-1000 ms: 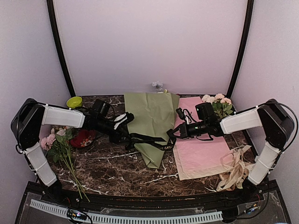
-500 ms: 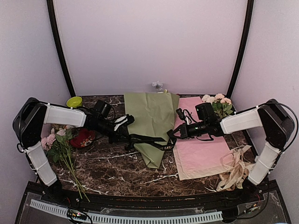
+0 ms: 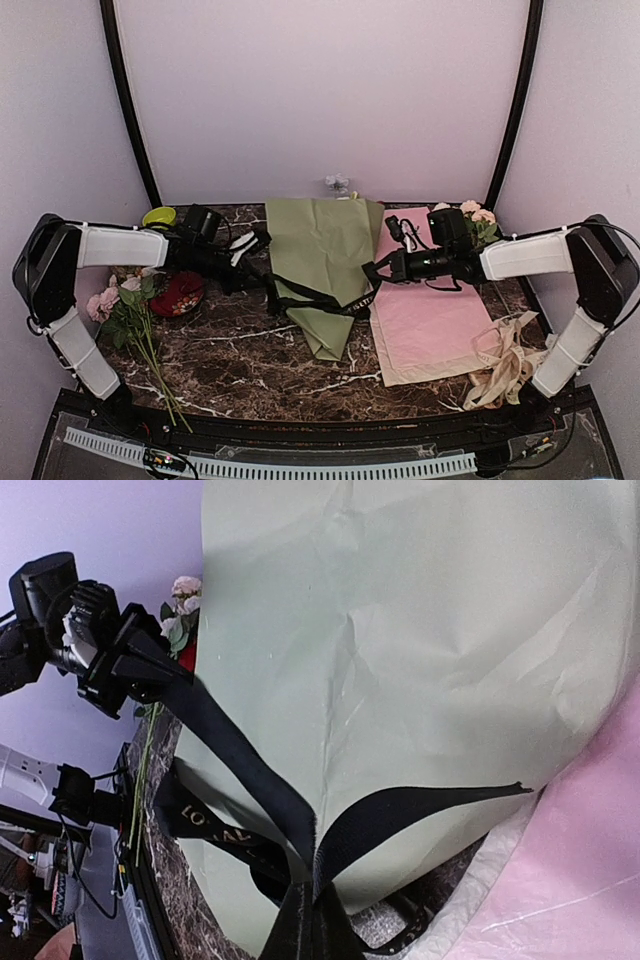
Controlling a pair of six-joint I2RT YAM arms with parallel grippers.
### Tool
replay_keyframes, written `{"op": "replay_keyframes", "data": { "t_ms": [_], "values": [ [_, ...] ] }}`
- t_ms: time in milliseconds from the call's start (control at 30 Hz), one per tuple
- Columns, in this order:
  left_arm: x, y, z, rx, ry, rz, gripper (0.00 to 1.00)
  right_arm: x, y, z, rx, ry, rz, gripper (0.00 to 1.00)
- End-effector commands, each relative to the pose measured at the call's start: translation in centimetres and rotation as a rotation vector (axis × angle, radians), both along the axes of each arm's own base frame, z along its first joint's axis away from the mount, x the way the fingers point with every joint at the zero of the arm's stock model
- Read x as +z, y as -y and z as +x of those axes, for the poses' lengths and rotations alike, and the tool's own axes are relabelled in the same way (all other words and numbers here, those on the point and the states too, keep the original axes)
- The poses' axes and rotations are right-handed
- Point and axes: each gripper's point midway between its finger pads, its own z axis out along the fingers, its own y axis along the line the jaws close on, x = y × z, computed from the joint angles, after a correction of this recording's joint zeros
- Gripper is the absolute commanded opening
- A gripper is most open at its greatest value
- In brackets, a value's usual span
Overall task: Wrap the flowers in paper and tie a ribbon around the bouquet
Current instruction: Tie the ribbon around the folded bouquet.
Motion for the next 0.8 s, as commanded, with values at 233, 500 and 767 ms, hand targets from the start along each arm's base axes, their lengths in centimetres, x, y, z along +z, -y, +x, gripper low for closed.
{"op": "replay_keyframes", "data": {
  "t_ms": [233, 500, 767],
  "values": [
    [9.0, -3.2, 3.6, 0.232, 0.08, -0.287, 0.0, 7.8, 0.8, 6.4, -0.131, 0.228, 0.086, 0.0],
    [13.5, -3.2, 4.6, 0.268, 0.236, -0.418, 0.0, 12.5, -0.9, 11.7, -0.157, 0.388, 0.115, 0.0],
    [12.7, -3.9, 7.6, 0.381, 0.263, -0.41, 0.0, 13.4, -0.7, 19.5, -0.267, 0.459, 0.098, 0.0]
  ]
}}
